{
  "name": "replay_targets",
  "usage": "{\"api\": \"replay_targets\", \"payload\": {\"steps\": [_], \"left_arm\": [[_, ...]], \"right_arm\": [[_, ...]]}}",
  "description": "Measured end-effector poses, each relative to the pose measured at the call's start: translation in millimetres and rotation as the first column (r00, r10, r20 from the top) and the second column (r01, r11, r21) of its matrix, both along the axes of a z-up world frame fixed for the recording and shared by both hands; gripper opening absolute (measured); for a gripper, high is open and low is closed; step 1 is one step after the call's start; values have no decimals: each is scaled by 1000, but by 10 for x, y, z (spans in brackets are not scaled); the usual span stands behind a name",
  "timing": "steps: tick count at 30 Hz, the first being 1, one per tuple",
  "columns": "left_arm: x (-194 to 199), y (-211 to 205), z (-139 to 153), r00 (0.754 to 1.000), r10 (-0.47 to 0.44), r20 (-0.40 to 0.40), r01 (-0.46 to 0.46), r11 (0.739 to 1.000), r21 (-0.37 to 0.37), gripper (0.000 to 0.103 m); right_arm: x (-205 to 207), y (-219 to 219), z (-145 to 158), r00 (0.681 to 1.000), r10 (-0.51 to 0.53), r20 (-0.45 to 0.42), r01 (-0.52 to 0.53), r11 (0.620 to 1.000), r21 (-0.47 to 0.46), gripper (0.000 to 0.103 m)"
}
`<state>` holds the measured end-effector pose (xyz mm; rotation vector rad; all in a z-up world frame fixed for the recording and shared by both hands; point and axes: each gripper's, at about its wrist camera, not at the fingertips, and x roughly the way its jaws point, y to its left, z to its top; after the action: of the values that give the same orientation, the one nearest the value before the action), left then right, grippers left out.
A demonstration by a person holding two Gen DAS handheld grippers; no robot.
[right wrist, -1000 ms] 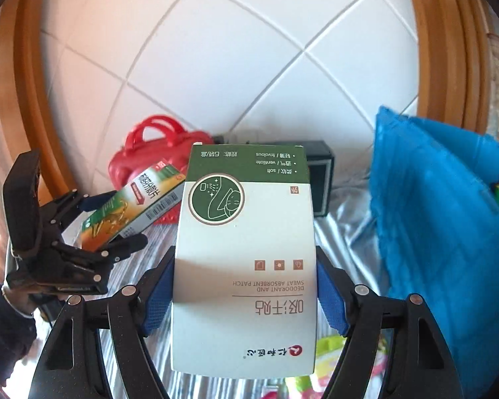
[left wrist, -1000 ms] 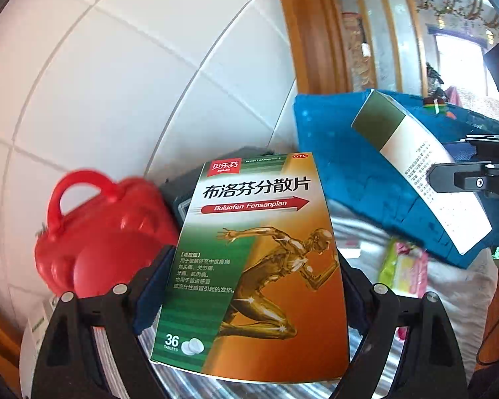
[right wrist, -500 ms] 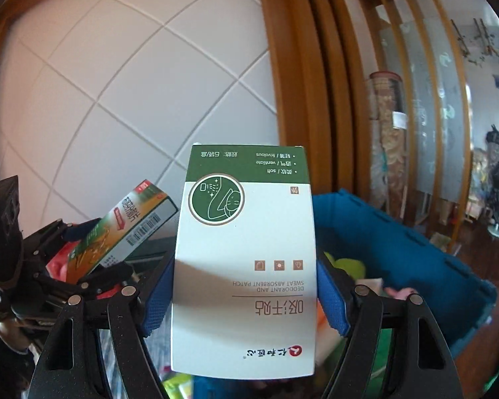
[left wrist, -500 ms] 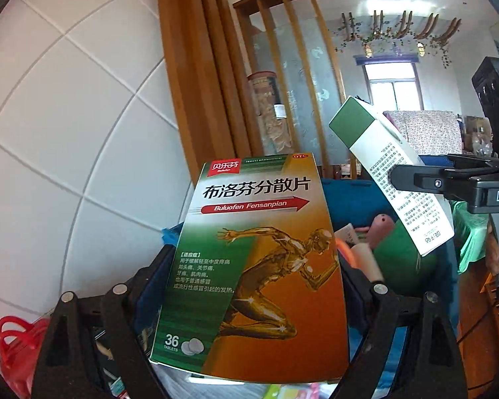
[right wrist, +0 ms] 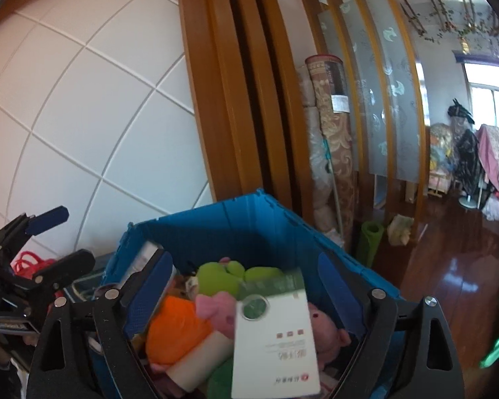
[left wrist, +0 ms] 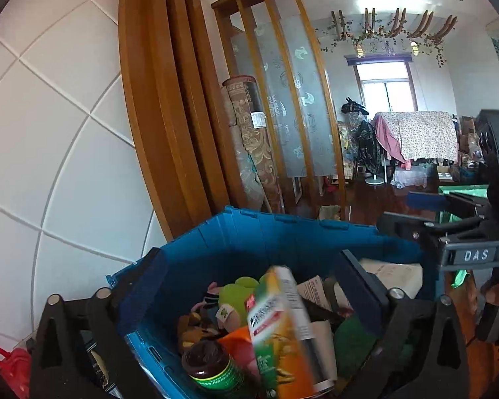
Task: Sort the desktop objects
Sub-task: 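Carry both boxes over the blue bin and open both tools, then move both tools back down to the wipes packet and cream tube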
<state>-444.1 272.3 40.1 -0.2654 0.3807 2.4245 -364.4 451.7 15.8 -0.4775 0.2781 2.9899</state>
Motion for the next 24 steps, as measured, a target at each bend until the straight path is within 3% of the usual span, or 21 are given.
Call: {"api": "replay_targets", "payload": {"steps": [7, 11, 19, 24], "left_arm": [[106, -15, -11, 998, 60, -12, -61, 998, -9, 102], [245, -252, -54, 993, 113, -21, -113, 994, 0, 102], [575, -1268, -109, 968, 249, -35, -249, 968, 28, 102], [758, -2125, -193, 927, 373, -27, -373, 928, 5, 102]], "right_arm": [[88, 85, -54, 997, 70, -13, -71, 997, -39, 95], [119, -10, -92, 992, 122, -16, -122, 992, -41, 96], [279, -471, -55, 977, 210, -23, -211, 976, -44, 97], [400, -1053, 54, 950, 310, -39, -312, 948, -61, 98]]}}
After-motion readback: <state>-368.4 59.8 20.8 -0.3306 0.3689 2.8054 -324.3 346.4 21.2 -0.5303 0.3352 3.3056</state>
